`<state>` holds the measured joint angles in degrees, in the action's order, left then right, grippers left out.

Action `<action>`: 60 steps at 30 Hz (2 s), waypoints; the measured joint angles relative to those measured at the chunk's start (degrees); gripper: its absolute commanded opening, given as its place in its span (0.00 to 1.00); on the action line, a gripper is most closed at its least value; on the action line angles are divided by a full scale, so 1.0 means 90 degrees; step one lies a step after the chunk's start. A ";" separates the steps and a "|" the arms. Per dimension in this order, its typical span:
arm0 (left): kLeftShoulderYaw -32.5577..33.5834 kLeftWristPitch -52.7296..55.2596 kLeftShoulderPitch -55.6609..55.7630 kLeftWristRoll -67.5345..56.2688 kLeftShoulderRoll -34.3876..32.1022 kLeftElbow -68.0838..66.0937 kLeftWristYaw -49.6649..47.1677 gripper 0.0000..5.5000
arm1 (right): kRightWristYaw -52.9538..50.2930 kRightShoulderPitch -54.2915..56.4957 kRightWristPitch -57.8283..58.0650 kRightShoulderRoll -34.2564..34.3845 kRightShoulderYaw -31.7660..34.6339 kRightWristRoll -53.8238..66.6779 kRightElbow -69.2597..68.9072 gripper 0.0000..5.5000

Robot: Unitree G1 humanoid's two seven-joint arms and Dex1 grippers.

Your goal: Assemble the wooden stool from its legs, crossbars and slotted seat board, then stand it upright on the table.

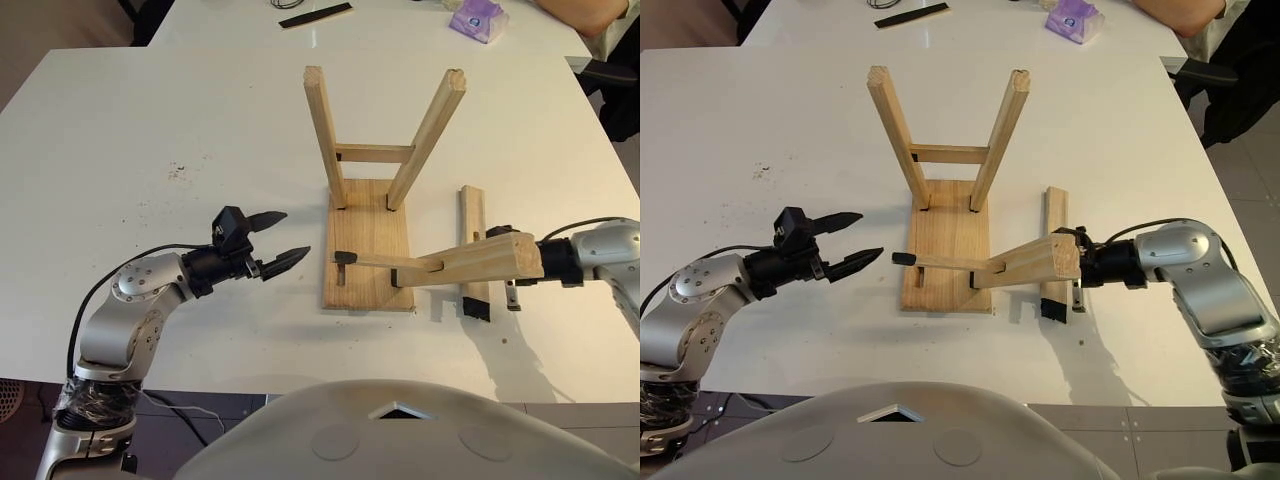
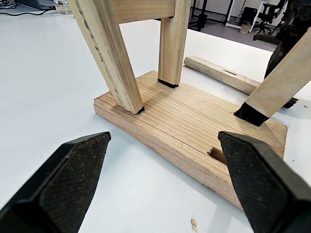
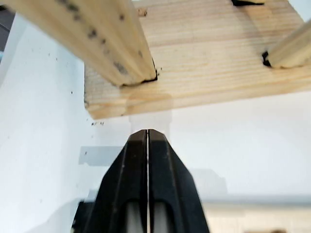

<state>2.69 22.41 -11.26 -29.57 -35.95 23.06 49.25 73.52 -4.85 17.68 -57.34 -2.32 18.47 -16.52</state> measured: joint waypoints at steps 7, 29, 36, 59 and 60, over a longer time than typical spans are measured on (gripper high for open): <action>0.0067 -0.0127 -0.0112 0.0052 0.0007 -0.0046 -0.0039 0.75 | 0.0981 -0.1127 0.0480 -0.0473 0.2020 0.1825 -0.1159 0.01; 0.0131 -0.0249 0.0112 0.0259 -0.0077 -0.0462 0.0257 0.75 | -0.1441 0.1105 0.3090 -0.0163 0.4259 0.8056 -0.0869 0.01; 0.0076 -0.0249 0.0305 0.0271 -0.0152 -0.0592 0.0381 0.75 | -0.1437 0.0583 0.3045 0.0096 0.3485 0.7219 -0.1526 0.01; -0.1016 -0.0379 0.0748 0.0667 0.0017 -0.0937 0.0782 0.75 | -0.1379 0.2387 0.1085 0.1378 0.0544 0.4074 -0.0352 0.01; -0.1124 -0.0386 0.0770 0.0706 0.0046 -0.0991 0.0799 0.75 | -0.1392 0.2401 0.0995 0.1417 0.0497 0.3978 -0.0376 0.01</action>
<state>-7.42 18.94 -4.32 -23.22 -35.54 14.14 56.44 61.00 16.76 26.63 -44.59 2.15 54.27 -19.90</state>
